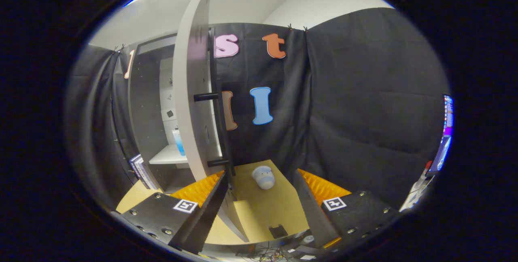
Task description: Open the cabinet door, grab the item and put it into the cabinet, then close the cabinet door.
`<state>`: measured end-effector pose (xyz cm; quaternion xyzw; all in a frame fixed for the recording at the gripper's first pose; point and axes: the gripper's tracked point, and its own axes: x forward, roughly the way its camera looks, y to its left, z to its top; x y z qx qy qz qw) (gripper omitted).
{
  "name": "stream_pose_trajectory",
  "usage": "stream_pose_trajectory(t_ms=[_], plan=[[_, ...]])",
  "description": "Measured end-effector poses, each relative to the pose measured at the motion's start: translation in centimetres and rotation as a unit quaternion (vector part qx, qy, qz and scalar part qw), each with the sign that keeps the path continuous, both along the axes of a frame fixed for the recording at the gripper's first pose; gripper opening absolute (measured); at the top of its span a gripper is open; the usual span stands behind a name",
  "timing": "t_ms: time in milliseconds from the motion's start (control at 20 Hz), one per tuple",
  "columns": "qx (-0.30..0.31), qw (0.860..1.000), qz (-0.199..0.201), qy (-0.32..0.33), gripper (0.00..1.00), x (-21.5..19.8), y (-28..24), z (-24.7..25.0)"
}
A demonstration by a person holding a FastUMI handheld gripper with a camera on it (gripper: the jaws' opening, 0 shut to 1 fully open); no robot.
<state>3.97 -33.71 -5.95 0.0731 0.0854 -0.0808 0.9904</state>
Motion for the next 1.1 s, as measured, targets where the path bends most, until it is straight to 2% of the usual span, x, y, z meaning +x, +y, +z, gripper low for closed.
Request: stream_pose_trajectory(t_ms=[350,700,1100], plan=[[-0.027,0.998,0.06,-0.012,0.95,1.2,1.6,0.6],[0.008,0.986,0.167,-0.024,0.95,1.7,9.5,0.3],[0.011,0.979,0.205,-0.021,0.96,3.0,17.3,0.6]])
